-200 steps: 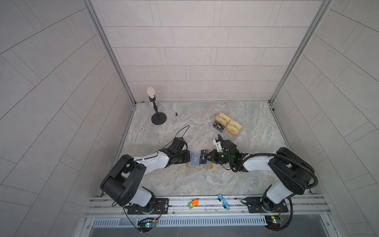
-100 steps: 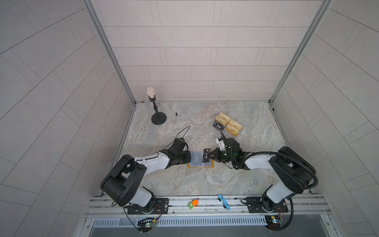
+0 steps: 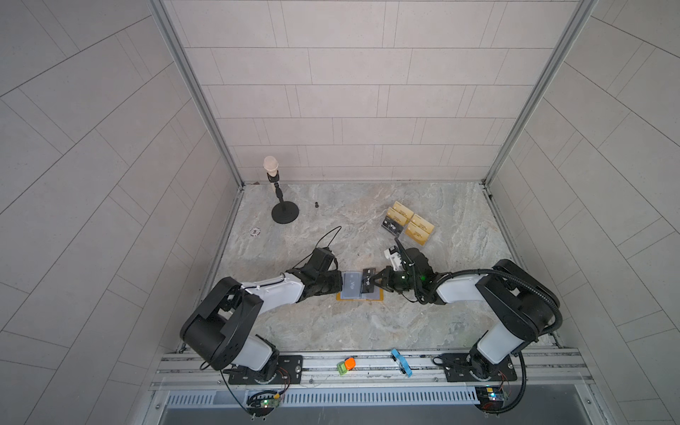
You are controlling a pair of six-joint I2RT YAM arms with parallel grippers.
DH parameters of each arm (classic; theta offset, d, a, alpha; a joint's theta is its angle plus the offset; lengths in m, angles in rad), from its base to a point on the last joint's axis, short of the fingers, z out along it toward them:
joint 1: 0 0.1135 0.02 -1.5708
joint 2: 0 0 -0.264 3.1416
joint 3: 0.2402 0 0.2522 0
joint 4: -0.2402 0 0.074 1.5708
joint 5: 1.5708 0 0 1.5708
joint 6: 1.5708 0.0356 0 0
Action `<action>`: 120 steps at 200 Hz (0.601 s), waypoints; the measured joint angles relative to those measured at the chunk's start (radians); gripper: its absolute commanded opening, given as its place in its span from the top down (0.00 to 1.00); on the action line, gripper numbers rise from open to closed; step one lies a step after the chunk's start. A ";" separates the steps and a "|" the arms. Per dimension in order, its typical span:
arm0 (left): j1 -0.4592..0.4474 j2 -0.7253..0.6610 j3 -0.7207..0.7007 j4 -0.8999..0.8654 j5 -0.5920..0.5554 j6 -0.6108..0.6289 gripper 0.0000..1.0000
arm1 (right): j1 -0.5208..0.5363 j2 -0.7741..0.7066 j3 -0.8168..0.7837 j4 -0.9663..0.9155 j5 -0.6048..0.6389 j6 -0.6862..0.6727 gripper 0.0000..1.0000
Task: Insert credit cards into a card holder
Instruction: Insert the credit card into the card slot.
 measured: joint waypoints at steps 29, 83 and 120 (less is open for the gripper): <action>0.000 0.000 0.000 0.000 0.000 0.000 0.90 | 0.000 0.000 0.000 0.009 -0.008 0.008 1.00; 0.000 0.000 0.000 -0.001 0.000 0.000 0.90 | 0.001 0.030 0.000 0.029 -0.016 0.016 1.00; 0.000 0.000 0.000 -0.001 0.000 0.000 0.90 | 0.001 0.032 0.000 0.031 -0.018 0.016 1.00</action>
